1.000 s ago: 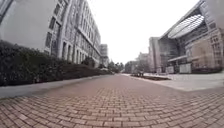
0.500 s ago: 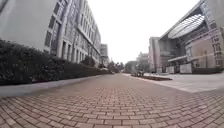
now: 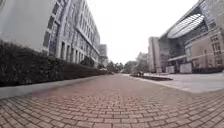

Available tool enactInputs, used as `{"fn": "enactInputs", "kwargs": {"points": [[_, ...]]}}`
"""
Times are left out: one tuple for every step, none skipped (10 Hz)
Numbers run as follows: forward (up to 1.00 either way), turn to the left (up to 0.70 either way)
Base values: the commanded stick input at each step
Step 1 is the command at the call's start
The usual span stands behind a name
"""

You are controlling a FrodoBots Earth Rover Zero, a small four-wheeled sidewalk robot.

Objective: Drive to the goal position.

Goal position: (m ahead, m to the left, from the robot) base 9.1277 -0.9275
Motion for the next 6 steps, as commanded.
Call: {"fn": "enactInputs", "kwargs": {"points": [[0.45,0.00],[0.45,0.00],[0.45,0.00],[0.45,0.00],[0.45,0.00],[0.45,0.00]]}}
